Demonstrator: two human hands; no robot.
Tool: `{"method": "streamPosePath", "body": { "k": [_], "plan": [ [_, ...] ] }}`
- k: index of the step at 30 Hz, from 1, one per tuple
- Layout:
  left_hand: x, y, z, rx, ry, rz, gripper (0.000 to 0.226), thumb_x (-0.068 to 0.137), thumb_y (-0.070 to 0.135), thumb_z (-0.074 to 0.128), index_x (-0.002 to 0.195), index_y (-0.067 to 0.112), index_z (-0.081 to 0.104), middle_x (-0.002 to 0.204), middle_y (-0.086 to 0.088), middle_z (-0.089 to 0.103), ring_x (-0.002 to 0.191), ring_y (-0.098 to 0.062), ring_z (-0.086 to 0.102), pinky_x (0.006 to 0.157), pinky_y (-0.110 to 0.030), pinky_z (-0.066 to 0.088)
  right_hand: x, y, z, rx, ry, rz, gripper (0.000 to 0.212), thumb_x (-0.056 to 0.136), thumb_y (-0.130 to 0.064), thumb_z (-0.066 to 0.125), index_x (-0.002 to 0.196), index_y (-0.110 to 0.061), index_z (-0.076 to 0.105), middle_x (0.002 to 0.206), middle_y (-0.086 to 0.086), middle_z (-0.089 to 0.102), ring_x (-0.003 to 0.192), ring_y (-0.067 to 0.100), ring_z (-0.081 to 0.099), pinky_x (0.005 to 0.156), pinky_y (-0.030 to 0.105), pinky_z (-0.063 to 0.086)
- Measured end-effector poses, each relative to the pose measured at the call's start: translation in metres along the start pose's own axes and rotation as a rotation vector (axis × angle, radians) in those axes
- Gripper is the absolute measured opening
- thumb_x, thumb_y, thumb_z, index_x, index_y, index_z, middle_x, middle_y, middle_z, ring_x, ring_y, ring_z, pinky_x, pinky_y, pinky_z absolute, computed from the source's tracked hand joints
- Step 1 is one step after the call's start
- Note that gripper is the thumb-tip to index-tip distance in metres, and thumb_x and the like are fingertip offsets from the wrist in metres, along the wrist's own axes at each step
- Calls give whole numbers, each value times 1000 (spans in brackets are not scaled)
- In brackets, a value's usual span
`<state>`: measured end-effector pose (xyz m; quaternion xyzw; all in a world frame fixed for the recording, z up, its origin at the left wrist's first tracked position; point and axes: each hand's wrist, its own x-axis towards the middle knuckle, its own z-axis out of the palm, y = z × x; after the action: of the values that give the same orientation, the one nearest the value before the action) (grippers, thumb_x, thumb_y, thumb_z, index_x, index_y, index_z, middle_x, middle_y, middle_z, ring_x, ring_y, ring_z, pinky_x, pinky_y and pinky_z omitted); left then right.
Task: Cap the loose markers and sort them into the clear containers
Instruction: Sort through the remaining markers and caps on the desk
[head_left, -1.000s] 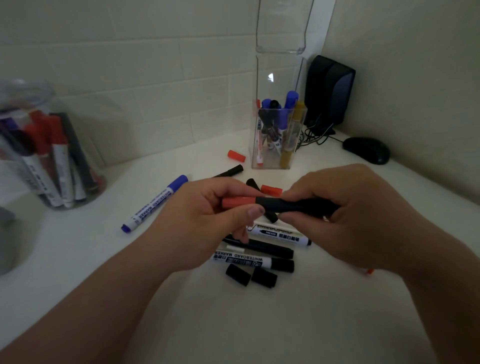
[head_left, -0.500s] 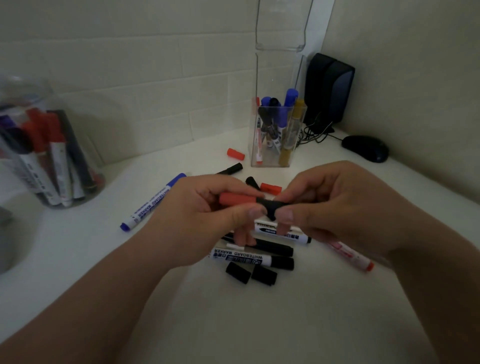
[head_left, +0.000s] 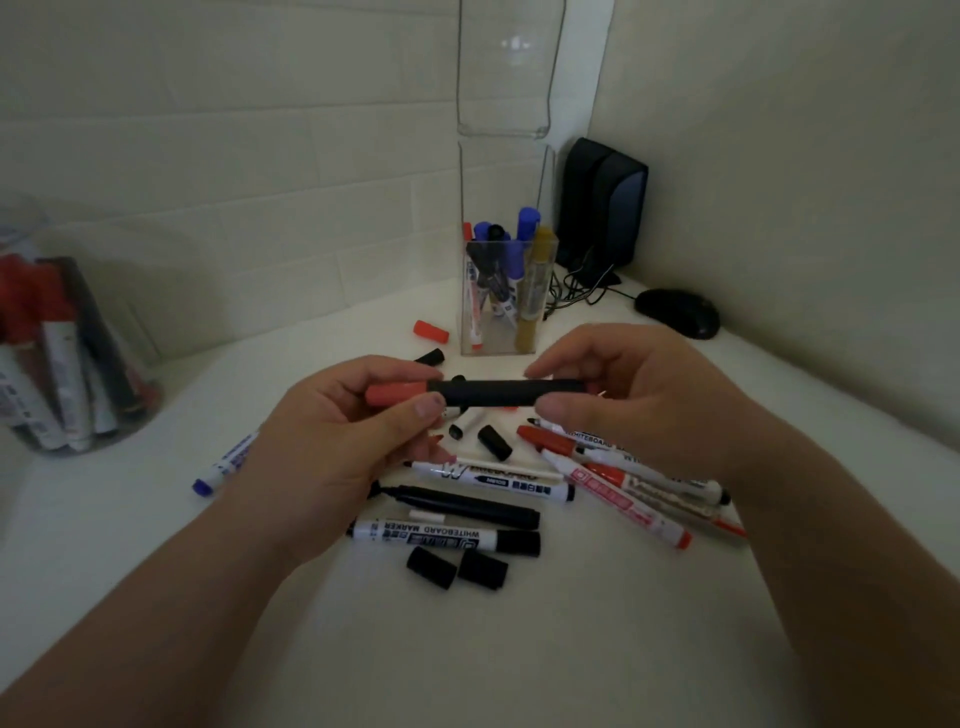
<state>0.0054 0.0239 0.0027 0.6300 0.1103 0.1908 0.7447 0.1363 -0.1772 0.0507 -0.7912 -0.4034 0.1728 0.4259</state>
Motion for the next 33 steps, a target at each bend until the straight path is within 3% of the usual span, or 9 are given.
{"method": "streamPosePath", "body": {
  "k": [2, 6, 9, 13, 18, 22, 25, 31, 33],
  "plan": [
    [0, 2, 1, -59, -12, -80, 15, 81, 24, 67, 84, 11, 75, 61, -7, 50, 51, -18, 46, 50, -28, 45, -1, -2, 8, -137, 39, -86, 19, 85, -23, 73, 99, -36, 68, 86, -12, 71, 77, 6, 68, 70, 14, 53],
    [3, 7, -2, 24, 145, -281, 52, 81, 68, 56, 57, 22, 52, 57, -1, 30, 51, -18, 18, 51, -32, 16, -2, -4, 15, -235, 156, -216, 21, 85, -25, 74, 101, -37, 67, 81, -15, 68, 77, 5, 66, 68, 11, 51],
    [2, 8, -1, 94, 259, -247, 61, 91, 64, 51, 47, 23, 38, 51, 4, 24, 45, -15, 17, 48, -27, 16, -3, -7, 26, -311, 140, -280, 15, 88, -39, 64, 103, -43, 62, 88, -18, 64, 73, 7, 61, 64, 14, 48],
    [3, 12, 1, -55, 251, -186, 49, 103, 43, 44, 60, 23, 33, 51, 3, 21, 44, -15, 15, 42, -24, 17, -3, -13, 44, -254, 149, -312, 14, 97, -42, 47, 98, -37, 61, 87, -14, 59, 69, 7, 56, 61, 10, 42],
    [-2, 11, -2, 23, 241, -27, 60, 105, 42, 39, 49, 23, 39, 47, 6, 27, 41, -15, 21, 49, -25, 23, -2, -19, 51, 95, 174, -154, 21, 97, -31, 54, 78, -30, 63, 53, -8, 52, 45, 10, 43, 46, 33, 41],
    [-5, 12, 0, 168, 262, 42, 65, 105, 45, 38, 45, 23, 45, 45, 7, 32, 41, -15, 27, 50, -26, 27, 2, -20, 48, 534, 15, 76, 27, 93, -34, 56, 70, -28, 67, 50, -7, 37, 43, 12, 27, 45, 23, 26],
    [-3, 9, 0, 252, 276, 16, 63, 97, 61, 40, 46, 25, 50, 45, 8, 33, 42, -14, 30, 51, -30, 29, 4, -19, 47, 617, -23, 158, 33, 100, -22, 51, 71, -25, 68, 52, -5, 35, 44, 12, 23, 42, 21, 23],
    [-3, -1, 7, 442, 167, 100, 49, 86, 66, 49, 68, 21, 55, 54, 5, 45, 48, -11, 40, 50, -34, 37, 10, -12, 36, 765, 295, 50, 14, 99, -13, 53, 94, -15, 66, 62, 5, 50, 52, 18, 41, 47, 30, 36],
    [-2, -5, 9, 481, 130, 130, 27, 84, 54, 62, 78, 27, 60, 58, 7, 53, 51, -9, 47, 52, -30, 44, 12, -6, 31, 623, 435, -2, 16, 101, -11, 50, 102, -14, 65, 69, 3, 63, 60, 19, 56, 56, 32, 48]
  ]
}}
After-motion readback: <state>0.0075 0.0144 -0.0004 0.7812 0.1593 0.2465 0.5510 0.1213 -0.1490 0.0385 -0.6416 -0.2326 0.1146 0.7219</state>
